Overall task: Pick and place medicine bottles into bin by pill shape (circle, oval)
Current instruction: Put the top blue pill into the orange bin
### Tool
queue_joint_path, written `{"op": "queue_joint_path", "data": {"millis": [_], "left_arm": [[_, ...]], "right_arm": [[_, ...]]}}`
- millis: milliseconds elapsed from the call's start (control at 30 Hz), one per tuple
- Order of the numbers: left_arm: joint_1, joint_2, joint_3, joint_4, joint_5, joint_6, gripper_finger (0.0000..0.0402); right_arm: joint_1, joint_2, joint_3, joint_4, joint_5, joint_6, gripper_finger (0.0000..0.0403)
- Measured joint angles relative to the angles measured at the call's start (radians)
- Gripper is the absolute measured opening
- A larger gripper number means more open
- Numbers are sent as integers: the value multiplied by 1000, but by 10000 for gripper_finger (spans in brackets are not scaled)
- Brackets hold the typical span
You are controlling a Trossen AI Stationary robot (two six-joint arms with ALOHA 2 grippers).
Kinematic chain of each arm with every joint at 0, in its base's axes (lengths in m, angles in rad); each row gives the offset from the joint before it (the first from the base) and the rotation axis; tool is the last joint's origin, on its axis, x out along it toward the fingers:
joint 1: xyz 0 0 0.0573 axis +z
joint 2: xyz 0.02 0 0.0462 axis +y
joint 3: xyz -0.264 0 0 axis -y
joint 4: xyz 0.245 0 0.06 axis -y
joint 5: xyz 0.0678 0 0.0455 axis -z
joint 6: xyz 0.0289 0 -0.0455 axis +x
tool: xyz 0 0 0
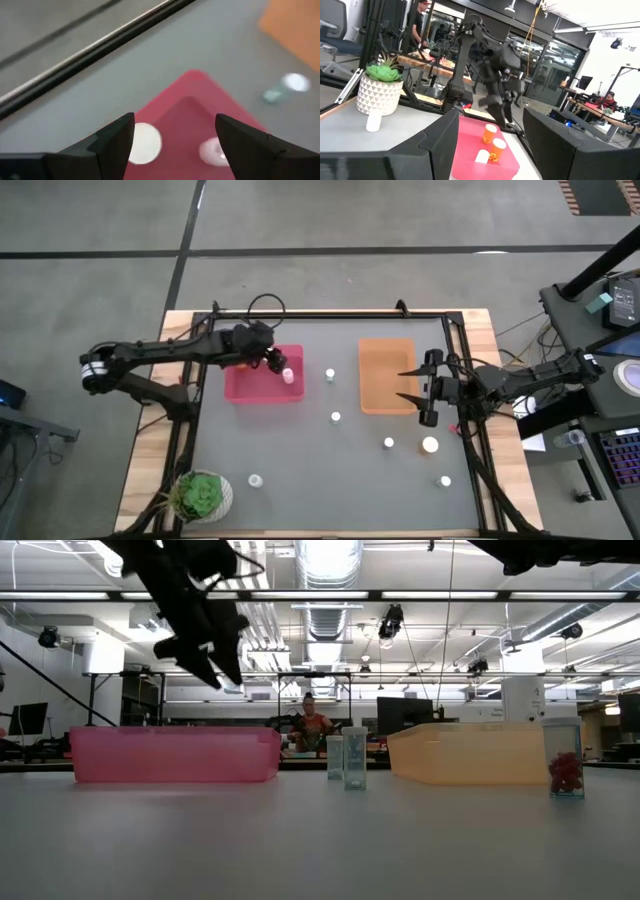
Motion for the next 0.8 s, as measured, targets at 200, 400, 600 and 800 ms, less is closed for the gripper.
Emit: {"op": "queue_joint_path", "data": {"millis": [200,400,600,800], "left_arm": [[-95,-84,1,171,1,166,262],[-200,-103,-53,454,3,427,262],[-260,-72,-131,706,6,605,262],[-267,-76,-187,948,101,768,262]], "right_arm": [[0,21,0,2,54,32,215],[-2,70,0,8,96,96,215],[-2,154,0,6,131,240,215],[-3,253,0,8,201,372,215]]}}
